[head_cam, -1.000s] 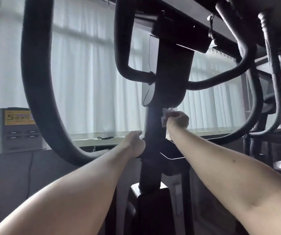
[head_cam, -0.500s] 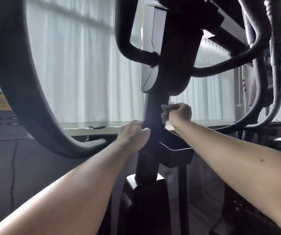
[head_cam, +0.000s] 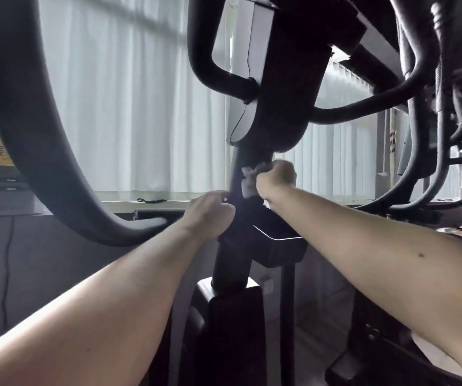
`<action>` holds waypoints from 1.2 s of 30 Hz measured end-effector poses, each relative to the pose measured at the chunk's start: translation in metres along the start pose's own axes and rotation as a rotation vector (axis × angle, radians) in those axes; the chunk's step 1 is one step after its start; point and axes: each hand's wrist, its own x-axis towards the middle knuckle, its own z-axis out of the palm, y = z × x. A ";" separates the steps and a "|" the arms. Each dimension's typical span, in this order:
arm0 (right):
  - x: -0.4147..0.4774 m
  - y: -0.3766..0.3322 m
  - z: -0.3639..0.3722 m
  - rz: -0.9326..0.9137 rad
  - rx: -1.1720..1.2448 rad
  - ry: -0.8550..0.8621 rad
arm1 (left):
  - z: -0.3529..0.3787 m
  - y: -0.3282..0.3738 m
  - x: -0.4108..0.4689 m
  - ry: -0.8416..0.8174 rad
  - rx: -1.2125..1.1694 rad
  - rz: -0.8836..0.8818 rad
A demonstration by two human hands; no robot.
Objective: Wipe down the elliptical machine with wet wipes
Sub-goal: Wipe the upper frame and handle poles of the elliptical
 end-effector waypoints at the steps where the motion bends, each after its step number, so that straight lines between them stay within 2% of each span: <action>1: 0.002 -0.005 0.004 -0.114 -0.068 -0.003 | -0.001 0.001 -0.001 -0.004 -0.017 -0.010; 3: 0.002 -0.007 0.004 -0.300 -0.207 0.036 | -0.001 0.002 -0.002 0.000 -0.050 -0.024; 5: -0.003 -0.002 0.004 -0.381 -0.293 0.025 | -0.002 0.002 -0.004 -0.009 -0.060 -0.027; 10: -0.010 0.019 0.007 -0.348 -0.564 -0.111 | 0.002 0.002 -0.006 0.006 -0.031 -0.005; 13: -0.008 0.008 0.011 -0.296 -0.490 -0.054 | 0.002 0.003 -0.006 0.012 -0.002 -0.013; 19: 0.003 -0.015 0.024 -0.144 0.080 0.092 | 0.001 0.001 -0.008 -0.020 -0.010 -0.029; 22: 0.001 -0.002 0.022 -0.150 0.020 0.073 | -0.001 -0.003 -0.008 -0.078 -0.083 -0.007; 27: 0.015 0.012 -0.007 0.027 -0.044 0.050 | -0.003 -0.004 -0.010 -0.126 -0.044 0.046; 32: 0.027 0.002 -0.032 -0.083 -0.061 0.099 | -0.002 -0.006 -0.018 -0.074 0.148 0.095; 36: 0.003 0.002 -0.065 -0.241 -0.199 0.040 | 0.003 -0.008 -0.034 0.057 0.065 0.183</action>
